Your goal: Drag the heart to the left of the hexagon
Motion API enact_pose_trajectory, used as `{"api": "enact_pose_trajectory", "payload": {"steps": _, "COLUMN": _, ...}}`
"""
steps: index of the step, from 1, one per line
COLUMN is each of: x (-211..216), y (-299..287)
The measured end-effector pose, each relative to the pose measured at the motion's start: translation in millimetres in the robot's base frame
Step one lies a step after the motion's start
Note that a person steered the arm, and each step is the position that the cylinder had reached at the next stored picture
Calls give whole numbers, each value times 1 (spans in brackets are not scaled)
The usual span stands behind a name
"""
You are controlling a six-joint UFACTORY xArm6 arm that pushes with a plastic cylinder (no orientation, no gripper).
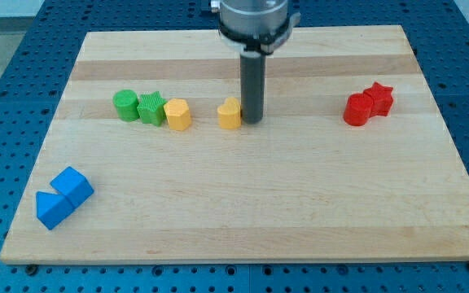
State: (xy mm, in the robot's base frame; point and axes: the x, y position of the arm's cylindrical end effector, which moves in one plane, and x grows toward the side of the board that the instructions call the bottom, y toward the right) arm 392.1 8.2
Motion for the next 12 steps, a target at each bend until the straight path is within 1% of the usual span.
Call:
{"api": "enact_pose_trajectory", "payload": {"steps": 1, "x": -14, "y": -11}}
{"api": "enact_pose_trajectory", "payload": {"steps": 3, "x": -8, "y": -57}}
{"api": "enact_pose_trajectory", "payload": {"steps": 4, "x": -24, "y": -36}}
{"api": "enact_pose_trajectory", "payload": {"steps": 5, "x": -17, "y": -12}}
{"api": "enact_pose_trajectory", "payload": {"steps": 6, "x": 40, "y": -34}}
{"api": "enact_pose_trajectory", "payload": {"steps": 7, "x": 50, "y": -35}}
{"api": "enact_pose_trajectory", "payload": {"steps": 8, "x": 51, "y": -35}}
{"api": "enact_pose_trajectory", "payload": {"steps": 9, "x": 64, "y": -59}}
{"api": "enact_pose_trajectory", "payload": {"steps": 10, "x": 64, "y": -101}}
{"api": "enact_pose_trajectory", "payload": {"steps": 11, "x": 64, "y": -111}}
{"api": "enact_pose_trajectory", "payload": {"steps": 12, "x": 43, "y": -107}}
